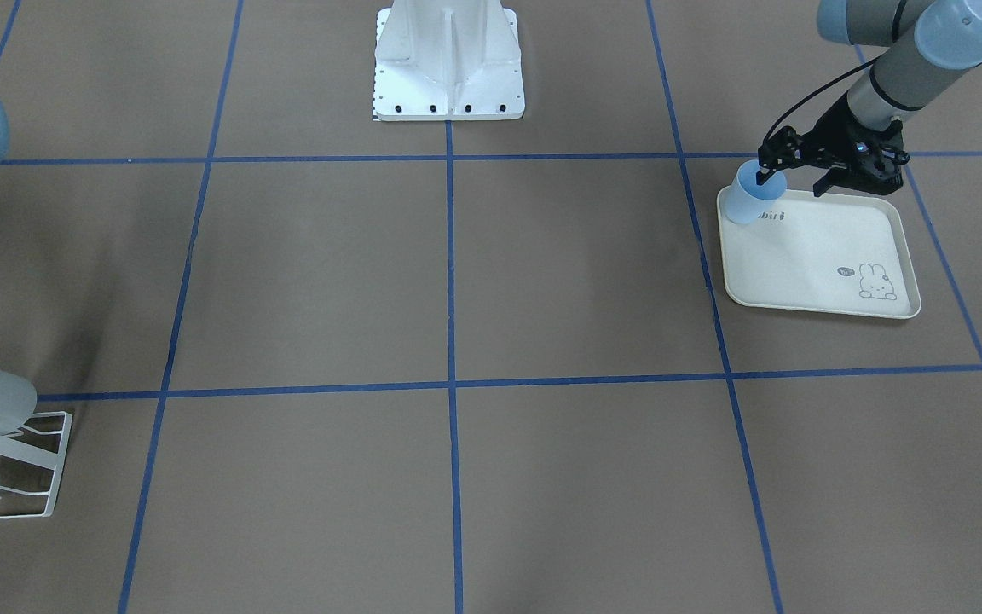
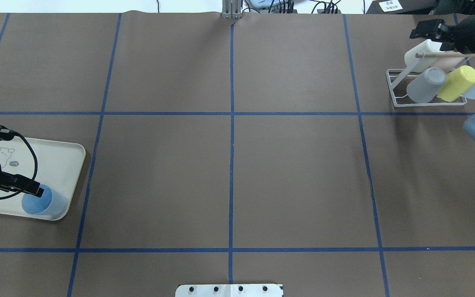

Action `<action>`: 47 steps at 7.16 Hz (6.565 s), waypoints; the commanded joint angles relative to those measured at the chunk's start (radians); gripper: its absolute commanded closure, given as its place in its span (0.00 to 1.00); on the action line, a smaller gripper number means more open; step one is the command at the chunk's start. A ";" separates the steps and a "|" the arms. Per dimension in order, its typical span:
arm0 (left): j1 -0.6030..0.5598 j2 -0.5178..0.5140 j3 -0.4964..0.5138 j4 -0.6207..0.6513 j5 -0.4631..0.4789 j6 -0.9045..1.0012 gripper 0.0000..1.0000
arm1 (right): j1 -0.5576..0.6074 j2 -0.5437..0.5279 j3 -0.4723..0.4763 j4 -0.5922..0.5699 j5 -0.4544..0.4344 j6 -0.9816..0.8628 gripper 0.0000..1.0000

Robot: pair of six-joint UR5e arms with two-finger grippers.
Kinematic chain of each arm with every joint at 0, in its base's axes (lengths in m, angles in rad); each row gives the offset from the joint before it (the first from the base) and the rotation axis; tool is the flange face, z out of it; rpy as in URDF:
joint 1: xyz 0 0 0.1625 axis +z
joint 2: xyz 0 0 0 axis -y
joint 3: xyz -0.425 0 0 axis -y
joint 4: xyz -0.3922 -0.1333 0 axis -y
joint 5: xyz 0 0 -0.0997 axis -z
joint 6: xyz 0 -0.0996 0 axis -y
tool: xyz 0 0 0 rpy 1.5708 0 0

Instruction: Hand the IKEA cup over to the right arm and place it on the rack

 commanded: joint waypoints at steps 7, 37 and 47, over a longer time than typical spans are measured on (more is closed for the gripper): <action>0.006 0.009 -0.024 0.001 -0.007 0.003 1.00 | -0.013 0.000 0.001 0.007 -0.007 0.000 0.00; 0.232 -0.712 0.439 -1.372 0.509 -1.452 1.00 | -0.527 0.280 0.176 0.381 -0.211 1.281 0.04; 0.233 -0.709 0.442 -1.371 0.559 -1.439 0.00 | -0.528 0.272 0.179 0.383 -0.237 1.279 1.00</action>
